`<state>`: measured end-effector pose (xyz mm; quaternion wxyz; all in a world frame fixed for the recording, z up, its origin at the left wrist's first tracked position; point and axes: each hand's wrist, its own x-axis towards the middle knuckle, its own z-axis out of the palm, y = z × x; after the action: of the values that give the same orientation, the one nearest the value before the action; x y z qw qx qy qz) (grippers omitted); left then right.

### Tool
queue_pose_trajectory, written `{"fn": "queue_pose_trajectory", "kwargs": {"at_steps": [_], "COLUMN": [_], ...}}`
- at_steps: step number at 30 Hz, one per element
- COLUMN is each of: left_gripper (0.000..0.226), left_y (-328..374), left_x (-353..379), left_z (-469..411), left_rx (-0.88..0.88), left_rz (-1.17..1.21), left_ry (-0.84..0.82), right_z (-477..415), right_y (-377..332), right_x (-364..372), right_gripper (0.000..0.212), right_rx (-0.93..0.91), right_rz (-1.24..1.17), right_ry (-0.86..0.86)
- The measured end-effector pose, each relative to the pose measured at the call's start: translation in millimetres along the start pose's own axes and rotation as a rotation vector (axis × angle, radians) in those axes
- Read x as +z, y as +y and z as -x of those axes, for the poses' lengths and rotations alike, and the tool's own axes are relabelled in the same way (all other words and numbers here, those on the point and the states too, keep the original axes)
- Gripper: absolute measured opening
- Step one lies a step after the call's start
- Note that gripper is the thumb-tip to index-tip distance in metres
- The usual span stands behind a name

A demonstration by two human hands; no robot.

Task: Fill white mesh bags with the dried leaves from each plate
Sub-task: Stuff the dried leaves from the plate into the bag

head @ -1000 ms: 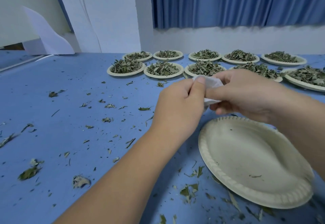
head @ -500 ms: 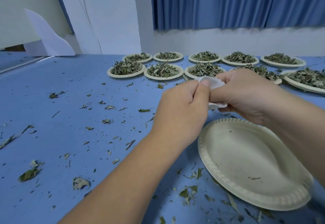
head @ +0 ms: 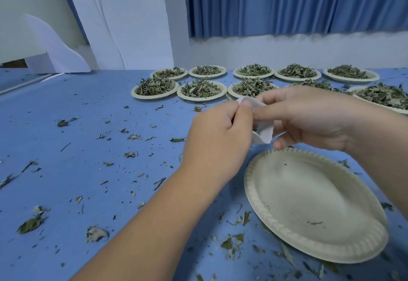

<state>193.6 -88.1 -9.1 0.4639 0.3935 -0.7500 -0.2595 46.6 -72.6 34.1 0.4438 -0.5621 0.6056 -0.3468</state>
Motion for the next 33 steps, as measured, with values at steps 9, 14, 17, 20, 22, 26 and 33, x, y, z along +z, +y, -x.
{"fn": "queue_pose_trajectory", "kwargs": {"at_steps": [9,14,17,20,22,26,33], "left_gripper": [0.042,0.045,0.044,0.041,0.041,0.041,0.044], "left_y": [5.5,5.5,2.7,0.5,0.4,5.4,10.9], "left_x": [5.9,10.2,7.0,4.8,4.7,4.7,8.2], "left_z": [7.9,9.5,5.3,3.2,3.2,6.3,9.0], "left_rx": [0.103,0.157,0.178,0.184,0.184,0.204,0.261], "left_rz": [-0.06,-0.057,-0.062,-0.072,-0.055,-0.053,0.01], "left_ry": [-0.026,-0.039,0.034,0.059,0.058,0.026,0.018], "right_z": [-3.7,-10.9,-7.0,-5.0,-8.1,-8.3,-11.9], "right_y": [9.8,20.0,14.9,11.1,12.1,14.9,19.4], "right_x": [21.6,27.9,21.5,10.3,8.5,21.0,20.7], "right_gripper": [0.042,0.029,0.014,0.021,0.034,0.019,0.035], "right_rx": [-0.087,-0.096,-0.12,-0.111,-0.116,-0.17,-0.164], "right_rz": [0.111,0.202,0.004,-0.098,-0.089,-0.015,0.004], "right_ry": [0.124,0.22,0.096,-0.127,-0.117,0.074,0.208]}}
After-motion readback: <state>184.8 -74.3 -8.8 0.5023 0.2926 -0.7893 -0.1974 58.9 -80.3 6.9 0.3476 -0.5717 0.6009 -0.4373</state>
